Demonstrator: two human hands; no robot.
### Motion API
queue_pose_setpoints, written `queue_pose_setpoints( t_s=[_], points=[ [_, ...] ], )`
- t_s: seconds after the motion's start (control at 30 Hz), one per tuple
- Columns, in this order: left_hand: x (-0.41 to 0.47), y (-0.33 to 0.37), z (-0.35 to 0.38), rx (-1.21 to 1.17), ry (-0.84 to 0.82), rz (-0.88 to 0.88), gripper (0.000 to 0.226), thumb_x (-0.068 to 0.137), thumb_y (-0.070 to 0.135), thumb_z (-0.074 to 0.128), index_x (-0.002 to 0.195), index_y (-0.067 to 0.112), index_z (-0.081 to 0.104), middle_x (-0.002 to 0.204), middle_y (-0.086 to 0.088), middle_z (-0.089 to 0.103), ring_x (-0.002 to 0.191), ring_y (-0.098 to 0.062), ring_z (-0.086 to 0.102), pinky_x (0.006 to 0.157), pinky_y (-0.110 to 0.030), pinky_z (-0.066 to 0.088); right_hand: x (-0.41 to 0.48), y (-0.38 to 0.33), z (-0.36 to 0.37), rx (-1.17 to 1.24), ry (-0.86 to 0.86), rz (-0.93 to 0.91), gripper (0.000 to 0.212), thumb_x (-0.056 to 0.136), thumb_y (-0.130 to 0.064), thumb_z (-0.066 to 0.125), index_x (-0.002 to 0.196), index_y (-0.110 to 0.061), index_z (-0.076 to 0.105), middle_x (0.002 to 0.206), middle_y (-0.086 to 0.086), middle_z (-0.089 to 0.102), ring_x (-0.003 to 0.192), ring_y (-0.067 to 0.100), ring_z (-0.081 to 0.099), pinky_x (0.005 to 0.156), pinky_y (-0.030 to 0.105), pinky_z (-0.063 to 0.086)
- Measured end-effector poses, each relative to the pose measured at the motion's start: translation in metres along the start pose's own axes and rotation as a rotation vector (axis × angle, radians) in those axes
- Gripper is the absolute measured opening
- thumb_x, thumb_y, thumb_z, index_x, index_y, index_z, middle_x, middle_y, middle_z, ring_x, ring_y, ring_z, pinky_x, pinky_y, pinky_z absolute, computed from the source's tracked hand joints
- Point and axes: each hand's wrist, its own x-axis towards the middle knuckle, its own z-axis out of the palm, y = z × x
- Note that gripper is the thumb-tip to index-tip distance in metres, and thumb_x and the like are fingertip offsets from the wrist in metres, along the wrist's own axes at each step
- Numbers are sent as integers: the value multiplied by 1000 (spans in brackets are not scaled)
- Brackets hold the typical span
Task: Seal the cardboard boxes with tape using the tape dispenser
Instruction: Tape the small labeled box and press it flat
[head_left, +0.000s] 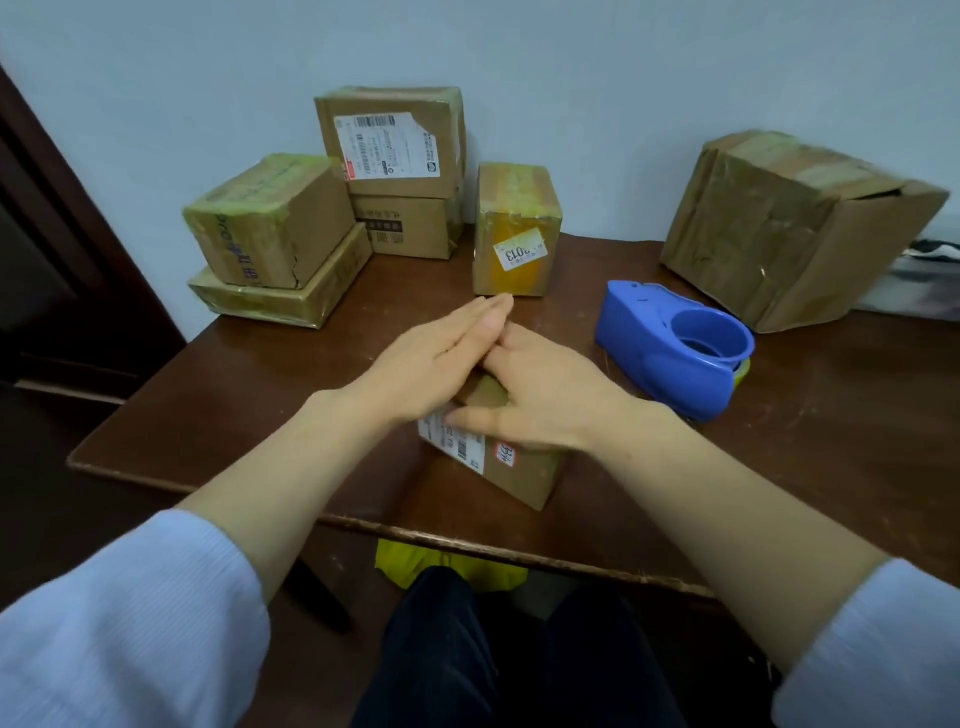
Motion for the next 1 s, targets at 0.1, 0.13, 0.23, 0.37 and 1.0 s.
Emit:
queue_pose_setpoints(
  t_s=[0.1, 0.13, 0.23, 0.37, 1.0],
  points=[
    [-4, -8, 0, 179, -17, 59, 64, 93, 53, 16, 150, 26, 28, 154, 13, 26, 140, 4, 18, 115, -16, 12, -4, 4, 3, -27, 103, -2, 70, 86, -58, 53, 140, -15, 46, 149, 4, 38, 137, 17, 33, 108, 30, 31],
    [-5, -10, -1, 229, -6, 72, 64, 94, 51, 15, 150, 24, 27, 155, 11, 26, 139, 5, 17, 113, -14, 11, -9, 3, 6, -40, 160, -1, 67, 87, -59, 51, 138, -15, 49, 147, 3, 43, 137, 16, 35, 108, 30, 32],
    [-2, -13, 1, 296, -9, 61, 61, 96, 49, 15, 148, 24, 32, 154, 8, 31, 140, 2, 18, 114, -17, 12, -33, 7, 15, -18, 334, -25, 63, 84, -58, 48, 122, -12, 65, 129, 5, 62, 125, 16, 53, 103, 33, 43],
    [-1, -13, -2, 371, -38, 42, 51, 101, 43, 19, 149, 28, 28, 155, 5, 30, 145, -9, 19, 117, -27, 14, -77, 37, 22, 99, 402, -111, 60, 80, -55, 56, 118, -9, 68, 124, 5, 64, 120, 14, 57, 102, 38, 46],
    [-1, -7, -1, 213, 16, -7, 46, 103, 31, 36, 148, 28, 31, 156, 8, 28, 144, -6, 19, 109, -17, 12, -93, 35, 30, 265, 523, 2, 55, 75, -51, 68, 115, -13, 69, 126, -2, 63, 125, 8, 52, 103, 28, 43]
  ],
)
